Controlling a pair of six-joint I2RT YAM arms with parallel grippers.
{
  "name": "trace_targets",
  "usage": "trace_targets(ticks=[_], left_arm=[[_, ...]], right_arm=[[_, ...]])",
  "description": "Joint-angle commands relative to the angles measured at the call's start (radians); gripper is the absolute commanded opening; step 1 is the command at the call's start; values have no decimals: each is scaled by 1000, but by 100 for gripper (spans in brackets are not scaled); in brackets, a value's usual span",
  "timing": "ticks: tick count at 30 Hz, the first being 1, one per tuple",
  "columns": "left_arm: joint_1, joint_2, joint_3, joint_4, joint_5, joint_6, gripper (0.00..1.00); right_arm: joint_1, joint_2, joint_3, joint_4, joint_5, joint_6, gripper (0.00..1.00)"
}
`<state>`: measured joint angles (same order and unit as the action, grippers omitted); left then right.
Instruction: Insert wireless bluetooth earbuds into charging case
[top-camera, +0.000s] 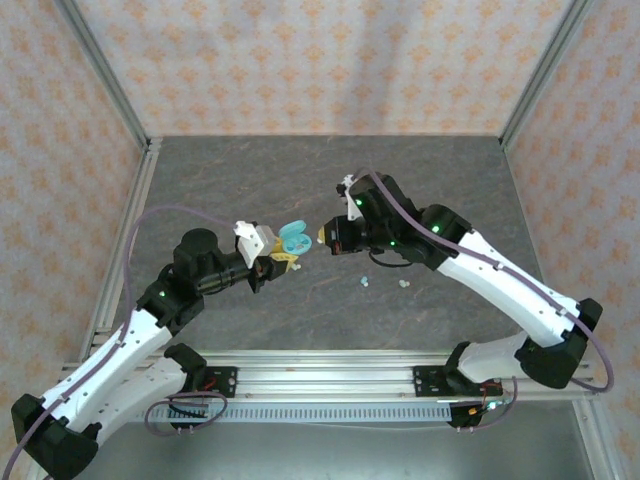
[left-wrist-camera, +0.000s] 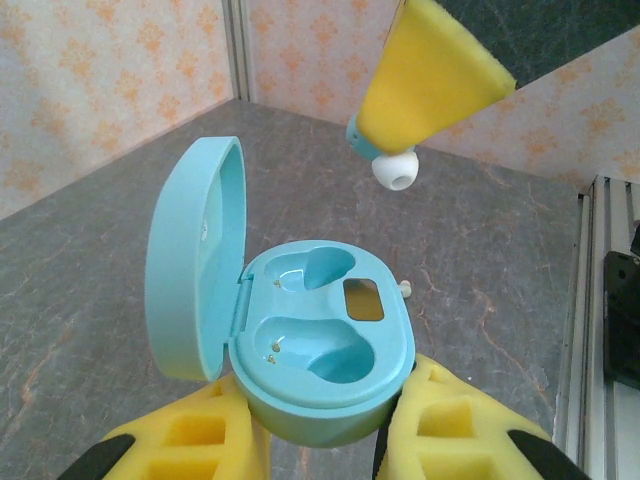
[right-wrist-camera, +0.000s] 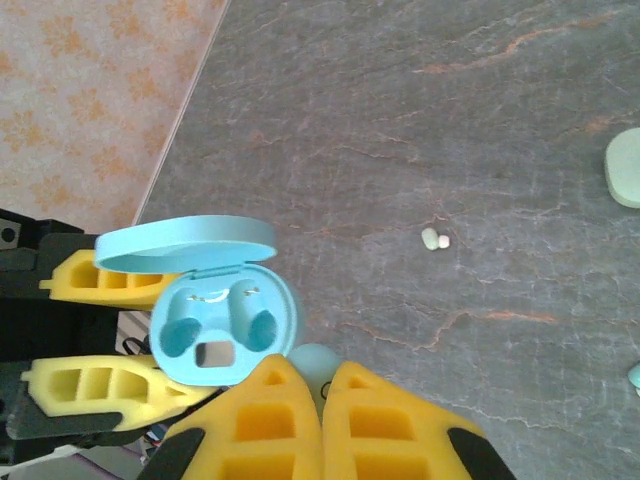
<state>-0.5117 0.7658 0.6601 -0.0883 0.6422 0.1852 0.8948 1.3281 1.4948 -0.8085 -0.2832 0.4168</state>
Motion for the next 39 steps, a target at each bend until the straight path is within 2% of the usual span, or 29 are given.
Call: trace_targets(ticks=[1,10,21,39], left_arm=[[-8,5,23,21,8,26,15],[-13,30,19,35,4,23,14],[-16,22,0,39,-30,5,14],[-14,-31,-33,78,-34,-21,13]], right_arm=[[22,24,48,-26,32,-25,3],[60,93,89,-24,22,-27,3],[61,87,36,47,-8,-32,3],[60,73,24,28,-13,-26,3]])
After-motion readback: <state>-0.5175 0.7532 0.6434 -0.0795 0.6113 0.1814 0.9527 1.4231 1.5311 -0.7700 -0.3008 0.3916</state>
